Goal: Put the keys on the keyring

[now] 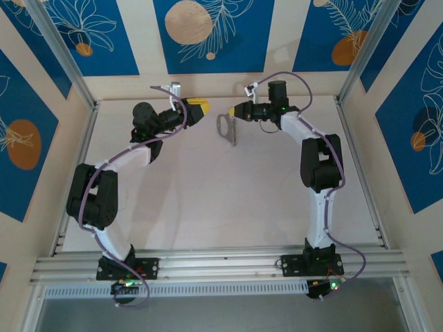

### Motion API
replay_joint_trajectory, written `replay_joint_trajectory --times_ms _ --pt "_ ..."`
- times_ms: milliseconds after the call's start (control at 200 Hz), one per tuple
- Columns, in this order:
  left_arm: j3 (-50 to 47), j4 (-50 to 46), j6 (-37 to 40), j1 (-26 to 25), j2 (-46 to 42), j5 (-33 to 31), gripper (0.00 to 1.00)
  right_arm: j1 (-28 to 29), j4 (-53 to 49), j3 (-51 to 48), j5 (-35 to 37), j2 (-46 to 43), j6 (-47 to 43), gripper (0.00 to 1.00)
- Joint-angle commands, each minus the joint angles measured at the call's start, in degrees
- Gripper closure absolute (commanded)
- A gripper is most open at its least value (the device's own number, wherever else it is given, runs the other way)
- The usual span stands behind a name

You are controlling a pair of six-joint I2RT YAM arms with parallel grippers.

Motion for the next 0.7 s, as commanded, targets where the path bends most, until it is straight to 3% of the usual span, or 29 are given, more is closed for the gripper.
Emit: replay_joint_trajectory --times_ms 0,690 --pt "-0.81 2.56 -0.22 0.63 -0.07 0.11 0.52 2.12 0.75 -4.47 0.79 -1.12 0.84 1.00" --pt "-7.24 -2.82 2.37 0.45 -5.00 0.12 0.52 10.08 11.21 -29.18 6.62 -9.29 6.64 1.00"
